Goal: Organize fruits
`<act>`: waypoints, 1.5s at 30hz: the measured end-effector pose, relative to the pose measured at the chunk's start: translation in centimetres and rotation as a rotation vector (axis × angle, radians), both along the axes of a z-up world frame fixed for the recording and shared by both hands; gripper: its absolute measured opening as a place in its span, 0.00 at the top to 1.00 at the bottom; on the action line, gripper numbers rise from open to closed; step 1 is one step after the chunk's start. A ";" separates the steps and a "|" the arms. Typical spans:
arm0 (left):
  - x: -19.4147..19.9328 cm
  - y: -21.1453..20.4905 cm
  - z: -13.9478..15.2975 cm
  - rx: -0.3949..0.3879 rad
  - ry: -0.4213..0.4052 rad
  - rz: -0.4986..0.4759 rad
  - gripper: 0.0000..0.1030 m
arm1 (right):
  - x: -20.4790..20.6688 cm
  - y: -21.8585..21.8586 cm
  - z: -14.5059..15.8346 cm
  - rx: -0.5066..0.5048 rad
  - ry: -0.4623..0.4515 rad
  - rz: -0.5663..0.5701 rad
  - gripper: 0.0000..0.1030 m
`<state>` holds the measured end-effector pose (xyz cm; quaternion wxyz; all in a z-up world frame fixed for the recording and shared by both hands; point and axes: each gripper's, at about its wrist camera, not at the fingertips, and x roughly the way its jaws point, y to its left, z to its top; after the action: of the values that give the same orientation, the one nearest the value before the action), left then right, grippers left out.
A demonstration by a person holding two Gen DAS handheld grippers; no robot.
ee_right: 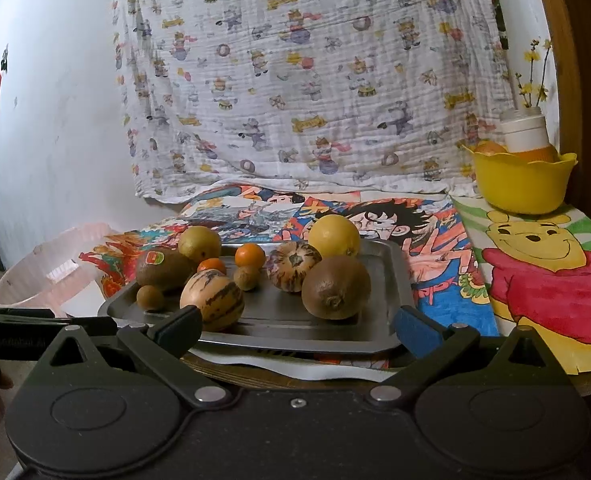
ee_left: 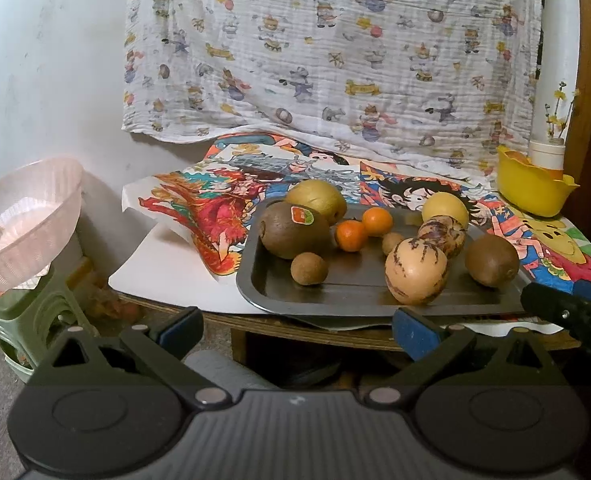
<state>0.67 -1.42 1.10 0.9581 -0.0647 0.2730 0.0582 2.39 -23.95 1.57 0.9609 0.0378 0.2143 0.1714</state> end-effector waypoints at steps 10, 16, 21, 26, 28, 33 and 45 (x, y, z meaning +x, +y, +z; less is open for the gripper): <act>0.0 0.1 -0.1 -0.011 0.001 0.008 0.01 | 0.0 0.2 -0.1 -0.005 -0.001 0.008 0.01; 0.0 0.2 -0.2 -0.012 0.001 0.009 0.01 | -0.2 0.5 -0.1 -0.018 -0.012 0.019 0.01; -0.1 0.4 -0.3 -0.014 0.003 0.012 0.01 | -0.2 0.5 -0.1 -0.016 -0.011 0.016 0.01; -0.1 0.3 -0.3 -0.014 0.003 0.012 0.01 | -0.2 0.4 -0.1 -0.018 -0.012 0.017 0.01; -0.1 0.3 -0.3 -0.015 0.003 0.013 0.01 | -0.2 0.4 -0.1 -0.016 -0.010 0.017 0.01; -0.2 0.3 -0.4 -0.017 0.006 0.014 0.01 | -0.2 0.4 -0.1 -0.017 -0.008 0.019 0.01; -0.2 0.3 -0.4 -0.017 0.007 0.015 0.01 | -0.2 0.5 -0.2 -0.016 -0.004 0.021 0.01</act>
<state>0.49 -1.14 0.68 0.9560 -0.0747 0.2764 0.0632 2.17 -23.48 1.37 0.9596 0.0277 0.2143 0.1800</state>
